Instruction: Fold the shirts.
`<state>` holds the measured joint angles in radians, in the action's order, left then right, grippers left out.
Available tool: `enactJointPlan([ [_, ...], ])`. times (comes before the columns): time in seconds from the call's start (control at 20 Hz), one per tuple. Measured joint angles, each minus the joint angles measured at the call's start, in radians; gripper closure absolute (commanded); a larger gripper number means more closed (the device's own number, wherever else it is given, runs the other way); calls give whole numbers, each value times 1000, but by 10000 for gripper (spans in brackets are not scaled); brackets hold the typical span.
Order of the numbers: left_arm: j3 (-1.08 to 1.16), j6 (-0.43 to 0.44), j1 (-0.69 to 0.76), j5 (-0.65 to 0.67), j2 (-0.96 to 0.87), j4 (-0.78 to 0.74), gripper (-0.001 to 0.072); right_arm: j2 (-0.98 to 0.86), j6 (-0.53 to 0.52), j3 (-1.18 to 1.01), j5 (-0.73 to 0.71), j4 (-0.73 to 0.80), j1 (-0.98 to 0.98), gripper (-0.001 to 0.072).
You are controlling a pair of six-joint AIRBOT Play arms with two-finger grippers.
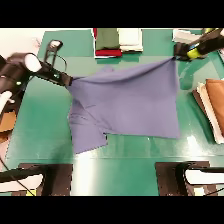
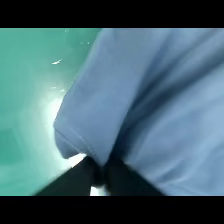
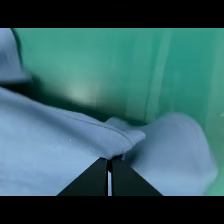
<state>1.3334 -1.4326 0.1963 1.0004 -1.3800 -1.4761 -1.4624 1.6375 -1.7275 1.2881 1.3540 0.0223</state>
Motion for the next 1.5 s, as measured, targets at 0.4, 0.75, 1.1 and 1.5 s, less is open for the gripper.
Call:
enactJointPlan([
  [0.4,27,-45,-82,190,-61,-8,159,-22,-7,52,-14,-19,-21,233],
  [0.75,-209,-82,-111,284,3,94,159,199,-8,299,-27,-23,-28,232],
  [1.1,-367,-86,-114,160,12,206,159,310,-7,471,-83,-27,-28,264],
  [1.5,-388,-46,-43,90,15,253,680,328,6,503,-58,-27,-37,263],
])
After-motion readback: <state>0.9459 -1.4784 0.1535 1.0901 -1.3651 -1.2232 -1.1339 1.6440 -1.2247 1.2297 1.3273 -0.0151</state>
